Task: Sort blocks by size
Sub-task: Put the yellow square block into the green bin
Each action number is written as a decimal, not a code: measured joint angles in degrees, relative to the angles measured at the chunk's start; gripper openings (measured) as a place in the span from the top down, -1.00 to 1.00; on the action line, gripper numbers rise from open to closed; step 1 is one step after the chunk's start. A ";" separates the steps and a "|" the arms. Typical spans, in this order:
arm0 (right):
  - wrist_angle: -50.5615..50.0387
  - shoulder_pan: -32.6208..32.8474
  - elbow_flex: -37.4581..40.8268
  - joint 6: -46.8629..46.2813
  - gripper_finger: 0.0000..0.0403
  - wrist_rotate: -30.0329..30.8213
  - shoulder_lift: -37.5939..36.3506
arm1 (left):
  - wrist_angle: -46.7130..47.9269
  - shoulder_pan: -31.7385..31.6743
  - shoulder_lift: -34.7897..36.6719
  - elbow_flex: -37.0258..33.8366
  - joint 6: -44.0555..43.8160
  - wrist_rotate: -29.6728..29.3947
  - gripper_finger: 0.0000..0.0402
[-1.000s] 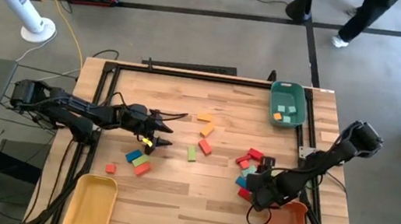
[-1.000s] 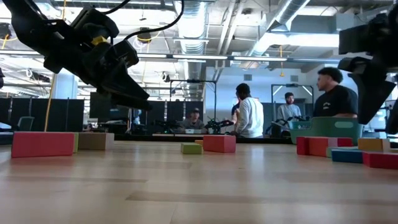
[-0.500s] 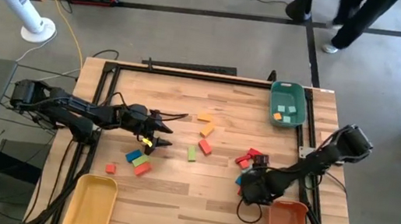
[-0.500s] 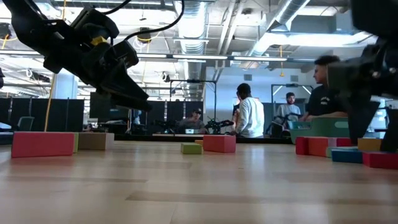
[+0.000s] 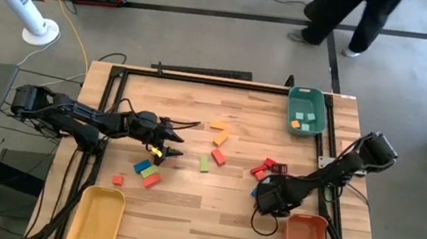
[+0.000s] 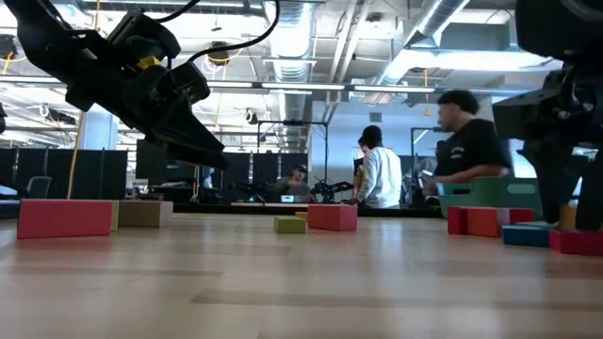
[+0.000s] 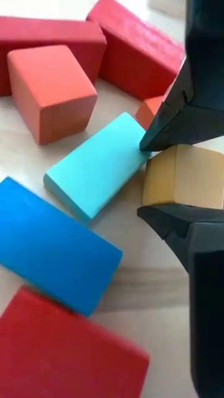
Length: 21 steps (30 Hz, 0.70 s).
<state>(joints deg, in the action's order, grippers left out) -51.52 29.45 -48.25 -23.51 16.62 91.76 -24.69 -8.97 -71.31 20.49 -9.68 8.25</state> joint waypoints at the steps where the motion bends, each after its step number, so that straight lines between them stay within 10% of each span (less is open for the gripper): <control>1: 0.00 0.00 0.00 -0.21 0.25 -0.03 -0.42 | 0.00 0.00 0.00 0.00 0.01 0.02 -0.23; 21: -3.45 -1.22 -6.65 -0.67 0.24 7.59 -8.69 | -0.02 0.00 0.00 0.00 0.48 -0.02 -0.23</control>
<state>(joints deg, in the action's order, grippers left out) -54.97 28.23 -54.90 -24.18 24.21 83.07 -24.71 -8.97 -71.31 20.49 -9.21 8.23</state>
